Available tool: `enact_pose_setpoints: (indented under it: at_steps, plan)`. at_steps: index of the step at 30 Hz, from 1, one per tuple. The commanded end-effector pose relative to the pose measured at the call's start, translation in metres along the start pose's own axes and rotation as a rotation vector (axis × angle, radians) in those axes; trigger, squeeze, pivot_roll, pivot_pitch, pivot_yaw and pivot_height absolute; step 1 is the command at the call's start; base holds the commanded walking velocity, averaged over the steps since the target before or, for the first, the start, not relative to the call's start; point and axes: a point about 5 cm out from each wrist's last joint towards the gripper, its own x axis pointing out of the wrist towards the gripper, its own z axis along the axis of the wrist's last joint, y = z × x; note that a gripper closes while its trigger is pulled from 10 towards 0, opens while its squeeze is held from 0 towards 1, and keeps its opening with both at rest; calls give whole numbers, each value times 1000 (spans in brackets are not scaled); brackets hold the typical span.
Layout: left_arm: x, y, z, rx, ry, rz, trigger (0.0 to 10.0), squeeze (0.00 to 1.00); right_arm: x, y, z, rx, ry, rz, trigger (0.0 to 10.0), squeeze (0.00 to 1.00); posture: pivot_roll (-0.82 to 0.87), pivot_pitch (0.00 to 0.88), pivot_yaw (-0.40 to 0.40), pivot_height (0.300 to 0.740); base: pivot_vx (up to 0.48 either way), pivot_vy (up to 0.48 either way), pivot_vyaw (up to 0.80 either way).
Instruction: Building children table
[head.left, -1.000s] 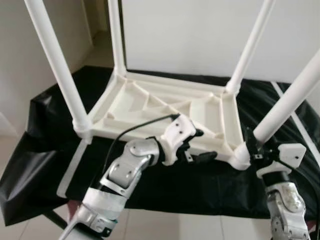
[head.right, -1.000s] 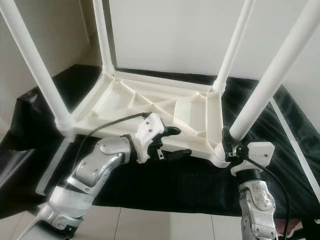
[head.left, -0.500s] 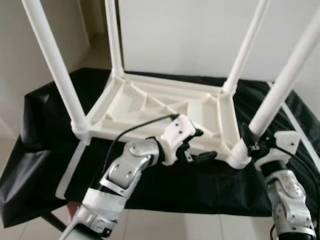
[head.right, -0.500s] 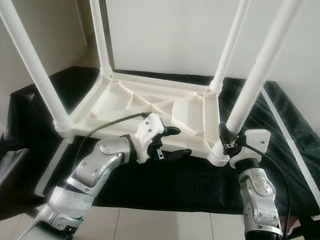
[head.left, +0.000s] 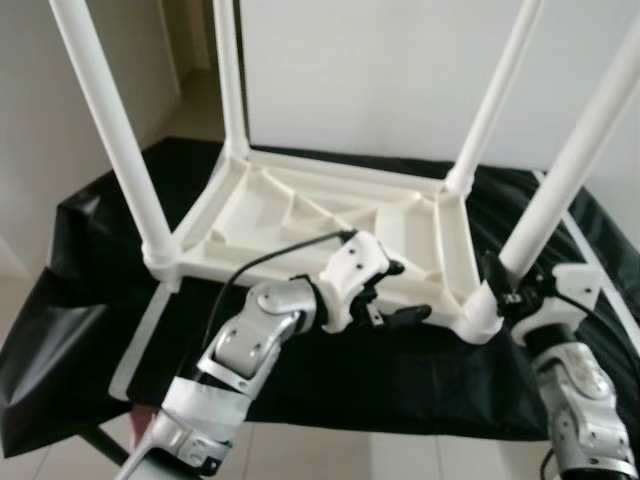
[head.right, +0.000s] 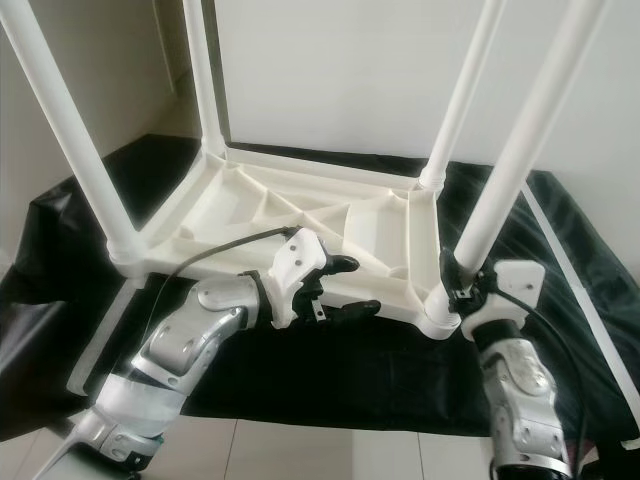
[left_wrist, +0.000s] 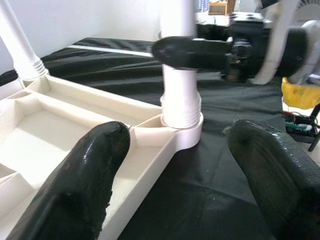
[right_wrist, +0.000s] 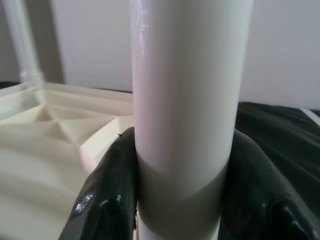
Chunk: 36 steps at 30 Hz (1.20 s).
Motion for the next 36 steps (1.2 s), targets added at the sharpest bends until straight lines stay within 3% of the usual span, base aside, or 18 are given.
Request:
enact_pose_setpoints:
  at_steps: [1,11,17,22,27,36]
  plan:
    - [0,2,7,17,-11,18,10000,0,-14,1,-31,36,159,48,10000,0,-26,12,-7,740,0,0,0]
    - [3,3,11,24,-19,1,10000,0,-8,-23,-27,52,212,221,10000,0,-32,12,17,740,0,0,0]
    - [3,2,11,25,-20,-4,10000,0,-6,-25,-27,74,223,285,10000,0,-31,12,18,740,0,0,0]
    - [2,3,13,27,-19,-7,10000,0,-11,-31,-23,131,247,438,10000,0,-18,16,29,740,0,0,0]
    - [1,3,13,25,-16,-6,10000,0,-14,-42,-22,129,260,457,10000,0,-15,18,31,740,0,0,0]
    - [0,2,13,22,-13,-7,10000,0,-21,-39,-31,135,287,439,10000,0,-12,25,37,740,0,0,0]
